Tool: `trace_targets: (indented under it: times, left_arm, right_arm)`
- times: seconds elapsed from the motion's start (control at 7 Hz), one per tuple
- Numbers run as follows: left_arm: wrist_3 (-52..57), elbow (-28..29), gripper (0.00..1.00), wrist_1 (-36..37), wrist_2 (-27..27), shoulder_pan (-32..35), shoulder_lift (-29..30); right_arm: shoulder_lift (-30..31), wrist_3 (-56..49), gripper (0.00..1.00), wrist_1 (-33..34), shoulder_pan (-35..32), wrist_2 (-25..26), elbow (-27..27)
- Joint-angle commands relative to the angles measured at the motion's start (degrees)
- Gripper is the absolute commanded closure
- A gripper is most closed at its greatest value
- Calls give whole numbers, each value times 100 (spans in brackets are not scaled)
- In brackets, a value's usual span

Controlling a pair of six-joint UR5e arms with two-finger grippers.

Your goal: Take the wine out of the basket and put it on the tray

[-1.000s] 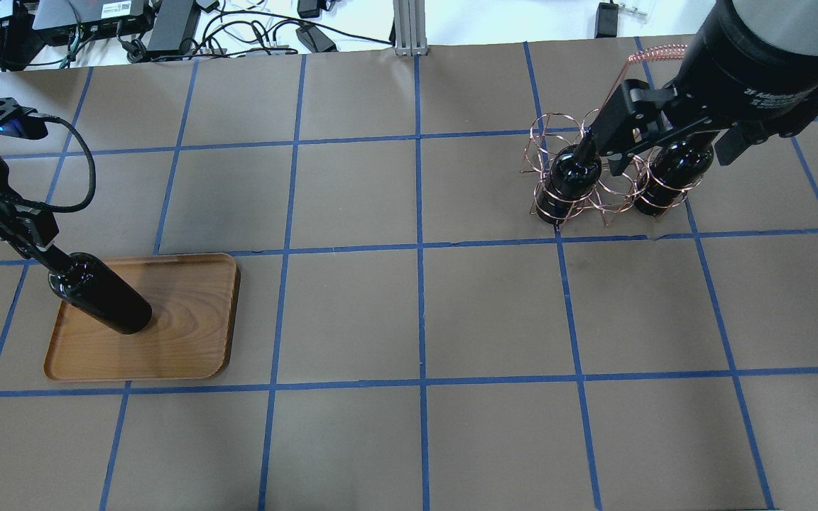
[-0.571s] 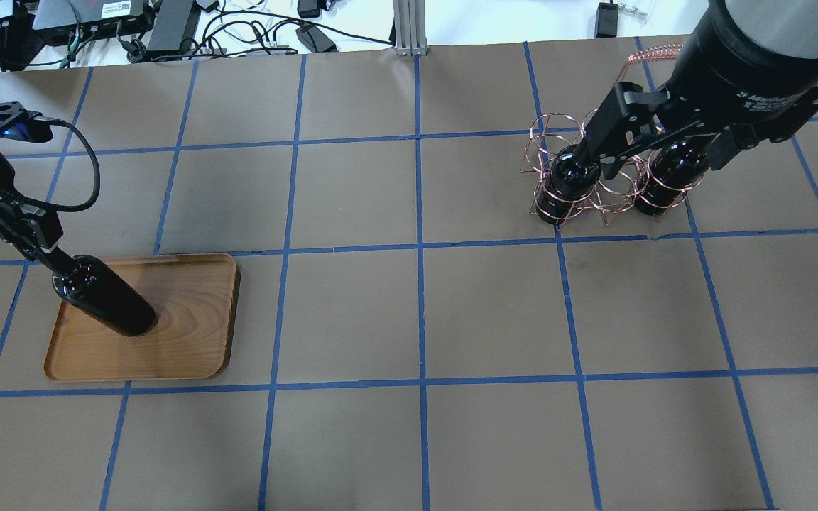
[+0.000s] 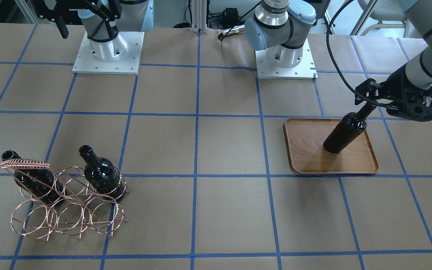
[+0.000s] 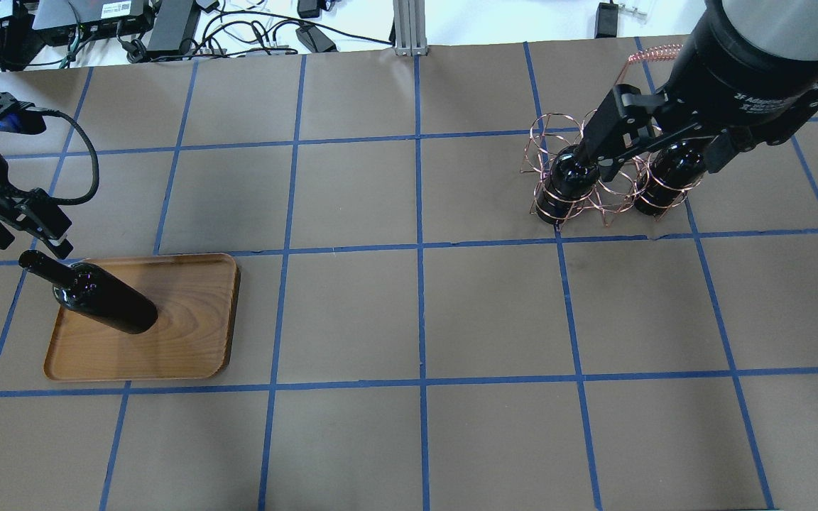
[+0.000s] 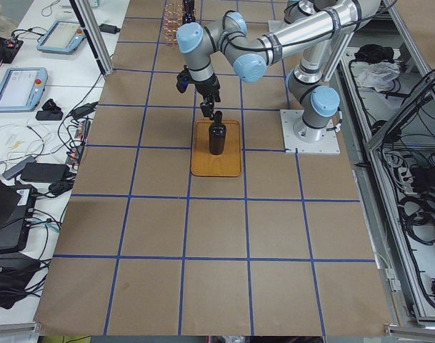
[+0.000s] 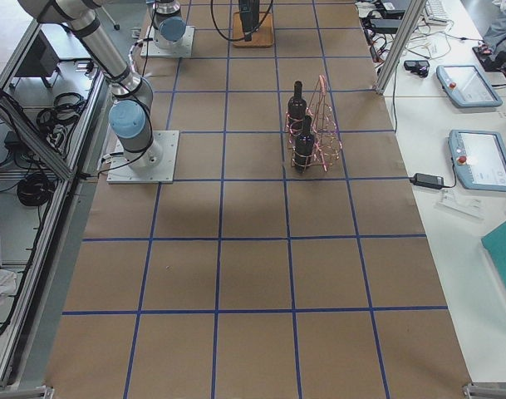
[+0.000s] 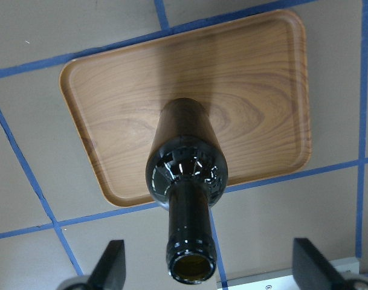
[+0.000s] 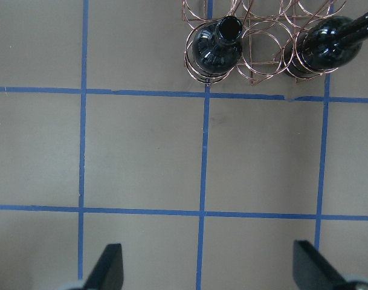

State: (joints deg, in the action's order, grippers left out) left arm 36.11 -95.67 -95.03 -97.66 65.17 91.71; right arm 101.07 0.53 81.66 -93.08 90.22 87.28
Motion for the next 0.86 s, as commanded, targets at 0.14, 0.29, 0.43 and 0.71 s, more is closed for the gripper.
trace_targets:
  times: [0.14,0.29,0.43,0.71]
  left_arm:
    - [-865,118,0,-280,202,284,-503]
    - [-1296,188,0,-245,256,747,-635]
    - [-2448,215,0,-210,265,1230,-732]
    - [-3154,242,0,481,265,2223,-838]
  right_arm:
    - [-17,0,0,-1,0,22,0]
    - [-17,0,0,-1,0,13,9]
    - [-17,0,0,-1,0,13,0]
    - [-9,0,0,-1,0,13,0]
